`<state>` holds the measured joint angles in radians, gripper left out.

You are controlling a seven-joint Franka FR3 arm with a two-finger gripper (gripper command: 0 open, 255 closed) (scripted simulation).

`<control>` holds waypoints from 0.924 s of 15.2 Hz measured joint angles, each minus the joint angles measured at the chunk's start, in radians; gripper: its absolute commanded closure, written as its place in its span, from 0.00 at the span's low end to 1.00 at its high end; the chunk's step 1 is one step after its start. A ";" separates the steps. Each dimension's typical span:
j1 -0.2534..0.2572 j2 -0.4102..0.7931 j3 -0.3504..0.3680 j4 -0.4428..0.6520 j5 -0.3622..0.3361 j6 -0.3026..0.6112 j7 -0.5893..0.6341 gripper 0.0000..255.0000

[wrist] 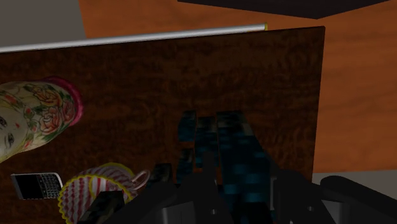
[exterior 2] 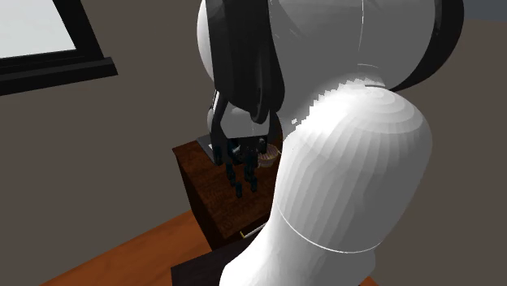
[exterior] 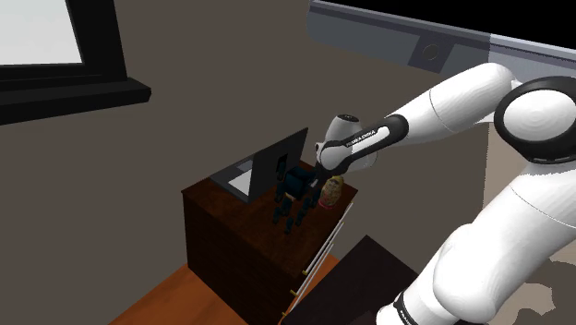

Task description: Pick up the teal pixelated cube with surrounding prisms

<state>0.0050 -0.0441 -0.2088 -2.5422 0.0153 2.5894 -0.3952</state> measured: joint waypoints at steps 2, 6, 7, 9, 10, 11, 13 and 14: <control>0.000 0.000 0.000 0.000 0.000 0.000 0.000 1.00; -0.001 -0.016 0.000 0.002 -0.007 -0.020 0.006 1.00; -0.001 -0.025 0.001 0.007 -0.010 -0.033 0.009 1.00; -0.002 -0.047 0.002 0.012 -0.018 -0.060 0.016 1.00; -0.003 -0.062 0.003 0.016 -0.023 -0.079 0.020 1.00; -0.003 -0.071 0.004 0.020 -0.026 -0.091 0.023 1.00; -0.005 -0.090 0.004 0.030 -0.032 -0.121 0.026 1.00; -0.005 -0.102 0.005 0.035 -0.035 -0.138 0.028 1.00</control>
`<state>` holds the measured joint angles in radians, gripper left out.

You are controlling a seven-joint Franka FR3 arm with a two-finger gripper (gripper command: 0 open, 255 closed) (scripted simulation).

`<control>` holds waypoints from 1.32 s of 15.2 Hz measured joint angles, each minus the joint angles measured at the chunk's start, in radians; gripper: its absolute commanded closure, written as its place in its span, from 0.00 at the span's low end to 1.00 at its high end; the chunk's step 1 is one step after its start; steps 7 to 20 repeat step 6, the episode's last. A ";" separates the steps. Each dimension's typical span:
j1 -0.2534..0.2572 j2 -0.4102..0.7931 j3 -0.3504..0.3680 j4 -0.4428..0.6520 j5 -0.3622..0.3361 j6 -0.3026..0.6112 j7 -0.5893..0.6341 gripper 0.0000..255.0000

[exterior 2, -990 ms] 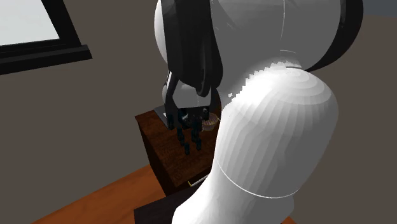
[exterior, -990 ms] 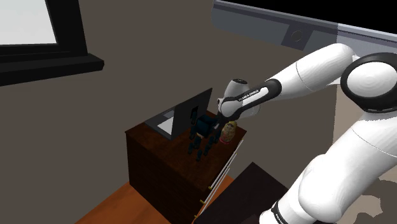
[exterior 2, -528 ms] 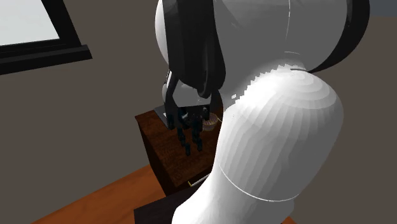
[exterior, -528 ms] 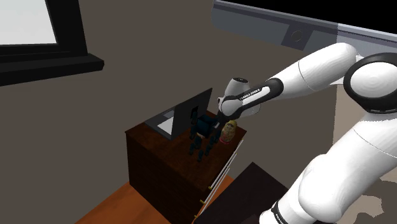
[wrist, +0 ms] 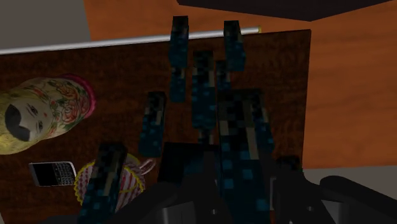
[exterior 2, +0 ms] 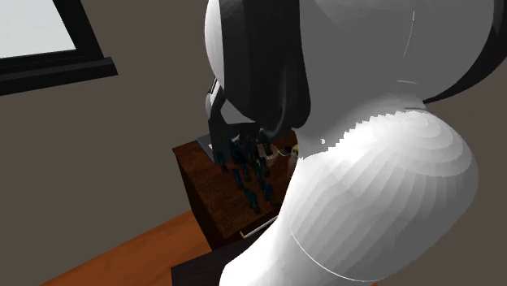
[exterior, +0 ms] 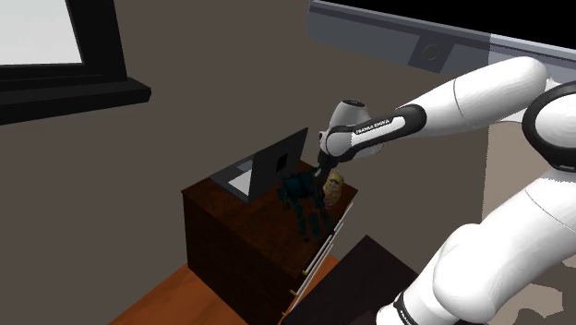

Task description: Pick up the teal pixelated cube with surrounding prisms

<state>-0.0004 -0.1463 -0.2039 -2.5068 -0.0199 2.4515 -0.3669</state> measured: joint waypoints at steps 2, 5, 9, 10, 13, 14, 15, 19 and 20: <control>-0.002 -0.021 0.001 0.008 -0.006 -0.029 0.003 1.00; -0.003 -0.044 0.003 0.026 -0.011 -0.070 0.008 1.00; -0.003 -0.049 0.004 0.030 -0.012 -0.079 0.009 1.00; -0.003 -0.049 0.004 0.030 -0.012 -0.079 0.009 1.00; -0.003 -0.049 0.004 0.030 -0.012 -0.079 0.009 1.00; -0.003 -0.049 0.004 0.030 -0.012 -0.079 0.009 1.00; -0.003 -0.049 0.004 0.030 -0.012 -0.079 0.009 1.00; -0.003 -0.049 0.004 0.030 -0.012 -0.079 0.009 1.00; -0.003 -0.049 0.004 0.030 -0.012 -0.079 0.009 1.00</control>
